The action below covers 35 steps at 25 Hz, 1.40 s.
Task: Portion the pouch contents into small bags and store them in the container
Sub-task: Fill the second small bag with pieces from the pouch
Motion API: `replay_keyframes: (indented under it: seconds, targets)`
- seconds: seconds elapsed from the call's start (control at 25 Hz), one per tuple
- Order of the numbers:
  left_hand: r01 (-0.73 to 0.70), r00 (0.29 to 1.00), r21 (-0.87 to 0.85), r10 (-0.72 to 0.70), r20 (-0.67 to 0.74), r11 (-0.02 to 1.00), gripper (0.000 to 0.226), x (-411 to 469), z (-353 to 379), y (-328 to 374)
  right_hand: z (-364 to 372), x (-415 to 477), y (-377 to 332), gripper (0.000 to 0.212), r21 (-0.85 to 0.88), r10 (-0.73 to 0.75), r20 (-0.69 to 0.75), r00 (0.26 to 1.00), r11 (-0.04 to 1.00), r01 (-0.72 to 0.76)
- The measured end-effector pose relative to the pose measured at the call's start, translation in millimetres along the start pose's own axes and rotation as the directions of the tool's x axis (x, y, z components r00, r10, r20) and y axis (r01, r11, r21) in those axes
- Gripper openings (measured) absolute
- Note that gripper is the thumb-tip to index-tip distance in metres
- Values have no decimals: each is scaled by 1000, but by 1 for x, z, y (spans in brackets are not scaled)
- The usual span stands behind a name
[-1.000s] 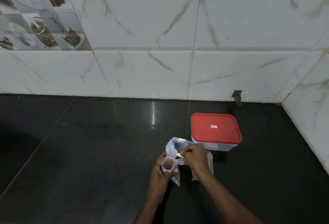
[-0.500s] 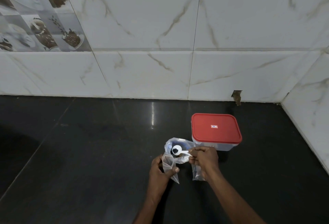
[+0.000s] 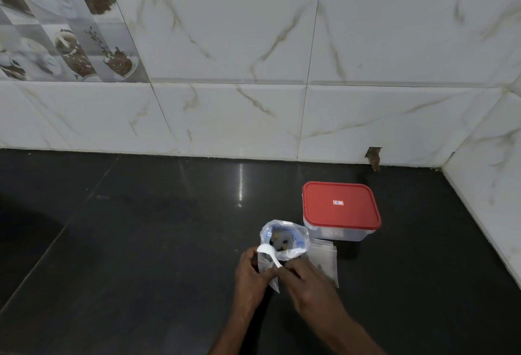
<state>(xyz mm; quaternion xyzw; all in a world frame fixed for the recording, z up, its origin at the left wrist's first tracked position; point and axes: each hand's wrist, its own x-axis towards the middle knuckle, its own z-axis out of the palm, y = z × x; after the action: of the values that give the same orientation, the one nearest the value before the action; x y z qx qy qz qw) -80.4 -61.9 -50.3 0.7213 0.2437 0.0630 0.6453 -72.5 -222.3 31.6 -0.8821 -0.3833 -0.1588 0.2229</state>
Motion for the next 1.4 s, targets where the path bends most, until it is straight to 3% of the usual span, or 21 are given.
replay_keyframes:
  seconds: [0.24, 0.32, 0.4, 0.48, 0.64, 0.68, 0.72, 0.8, 0.92, 1.04, 1.12, 1.28, 1.4]
  targets:
    - [12, 1000, 41, -12, -13, 999, 55, 1, 1, -4, 5, -9, 4, 26, -47, -83, -99, 992, 996, 78]
    - [8, 1000, 55, -7, -21, 998, 63, 1, 2, -4, 8, -8, 7, 22, 55, -39, -125, 991, 997, 47]
    - [17, 1000, 34, -17, -21, 999, 64, 1, 3, -6, 9, -4, 9, 17, 279, 155, -118, 981, 953, -117]
    - [16, 1000, 14, -16, -9, 1000, 59, 1, 3, -6, 5, 1, 10, 15, 450, 379, -83, 922, 840, -304]
    - [-2, 1000, 20, 2, 3, 1000, 48, -2, 3, -2, -11, 14, 19, 21, 687, 728, 8, 685, 494, -533]
    - [-5, 1000, 19, 4, 8, 1000, 49, -3, 3, -3, -12, 16, 26, 21, 664, 748, 32, 663, 479, -573]
    - [-5, 1000, 22, 4, 11, 1000, 50, -4, 4, -3, -9, 17, 33, 19, 575, 723, 30, 690, 552, -604]
    - [-12, 1000, 35, 12, 9, 999, 46, -5, 8, -4, 1, 19, 46, 12, 324, 558, 43, 828, 777, -540]
    - [-30, 999, -9, 30, -33, 1000, 30, -9, 14, -3, 13, 31, 56, 13, 71, 370, 175, 912, 919, -387]
    - [-12, 999, -98, 7, -47, 995, 19, -14, 18, 1, 19, 41, 57, 43, -146, 210, 283, 936, 974, -174]
    - [41, 999, -182, -35, 37, 982, 17, -16, 21, 6, 23, 42, 60, 45, -198, 152, 329, 932, 976, -89]
    - [149, 982, -321, -102, 159, 935, 36, -15, 26, 10, 24, 42, 59, 45, -178, 118, 340, 933, 982, -60]
    - [149, 976, -326, -87, 199, 934, 48, -14, 26, 4, 21, 48, 44, 35, -155, 168, 380, 910, 981, -117]
